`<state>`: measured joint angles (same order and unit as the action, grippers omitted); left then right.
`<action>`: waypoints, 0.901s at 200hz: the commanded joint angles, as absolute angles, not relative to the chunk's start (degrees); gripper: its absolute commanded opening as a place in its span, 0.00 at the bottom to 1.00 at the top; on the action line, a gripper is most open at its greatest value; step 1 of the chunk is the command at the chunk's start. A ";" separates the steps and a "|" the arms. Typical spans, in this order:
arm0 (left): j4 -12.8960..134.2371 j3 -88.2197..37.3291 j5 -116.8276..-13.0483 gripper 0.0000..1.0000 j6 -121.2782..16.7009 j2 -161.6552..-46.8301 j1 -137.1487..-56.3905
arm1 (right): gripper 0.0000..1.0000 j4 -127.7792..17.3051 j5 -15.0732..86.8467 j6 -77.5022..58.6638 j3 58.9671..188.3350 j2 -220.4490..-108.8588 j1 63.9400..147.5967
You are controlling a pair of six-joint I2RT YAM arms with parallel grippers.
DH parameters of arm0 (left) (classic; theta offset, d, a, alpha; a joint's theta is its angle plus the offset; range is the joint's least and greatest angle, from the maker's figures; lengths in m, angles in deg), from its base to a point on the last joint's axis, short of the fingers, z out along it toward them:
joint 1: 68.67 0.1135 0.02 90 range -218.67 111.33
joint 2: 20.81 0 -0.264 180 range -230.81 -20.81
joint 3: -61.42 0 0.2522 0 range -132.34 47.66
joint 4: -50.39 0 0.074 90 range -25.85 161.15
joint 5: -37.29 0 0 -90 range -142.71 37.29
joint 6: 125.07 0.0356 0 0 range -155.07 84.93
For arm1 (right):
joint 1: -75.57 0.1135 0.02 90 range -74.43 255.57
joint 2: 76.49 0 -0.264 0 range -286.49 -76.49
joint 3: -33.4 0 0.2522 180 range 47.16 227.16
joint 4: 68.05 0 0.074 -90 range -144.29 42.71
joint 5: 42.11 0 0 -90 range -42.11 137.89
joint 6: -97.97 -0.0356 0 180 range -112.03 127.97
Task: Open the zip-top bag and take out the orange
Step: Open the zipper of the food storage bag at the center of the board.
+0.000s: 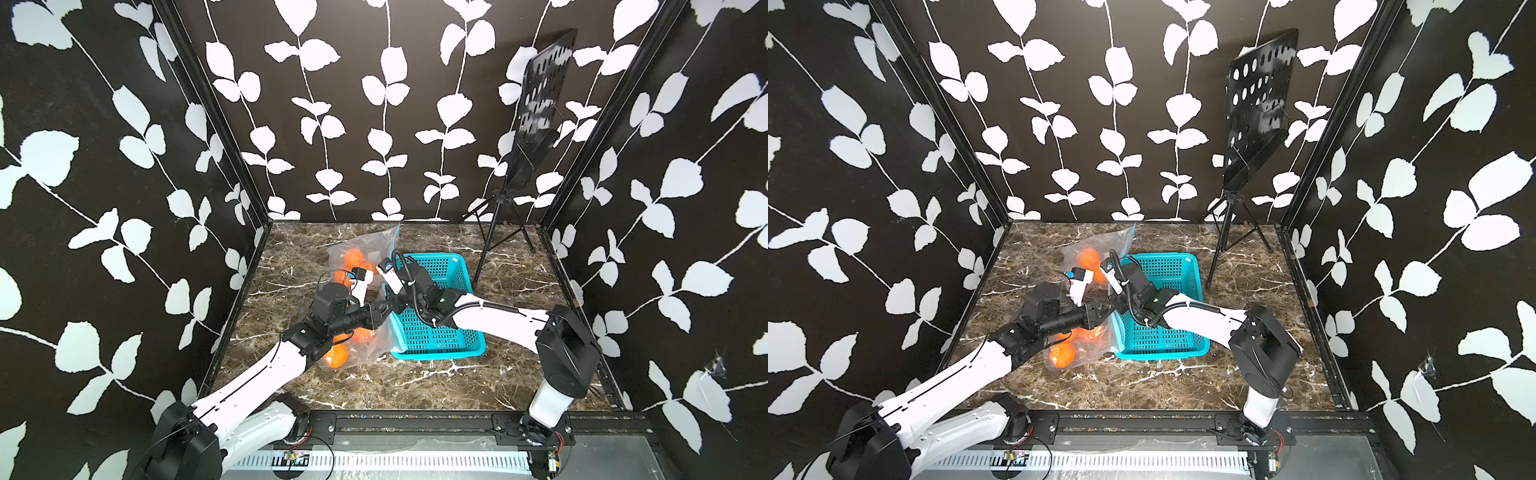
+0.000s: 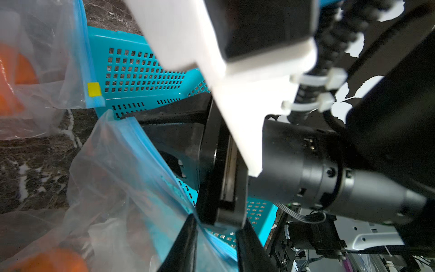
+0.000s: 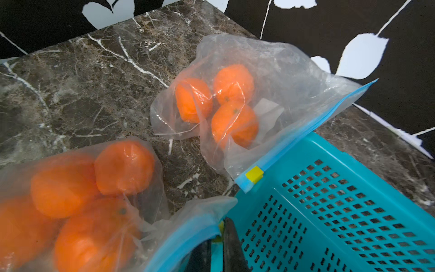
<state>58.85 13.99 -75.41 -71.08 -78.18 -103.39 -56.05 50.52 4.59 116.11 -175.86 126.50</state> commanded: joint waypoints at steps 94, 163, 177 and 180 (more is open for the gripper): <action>62.30 19.60 -73.89 0.00 -70.96 -75.10 -102.23 | 0.05 -61.15 45.42 -0.39 116.05 -173.25 125.47; 75.38 14.84 -66.81 0.00 -67.06 -66.81 -101.50 | 0.16 -62.34 47.57 5.44 109.61 -171.09 125.48; 74.67 15.43 -67.51 0.00 -67.34 -66.82 -101.45 | 0.33 -62.46 45.41 5.61 109.32 -170.03 125.56; 74.51 15.53 -67.68 0.00 -67.41 -67.04 -101.45 | 0.36 -62.53 44.96 5.67 109.30 -169.56 125.53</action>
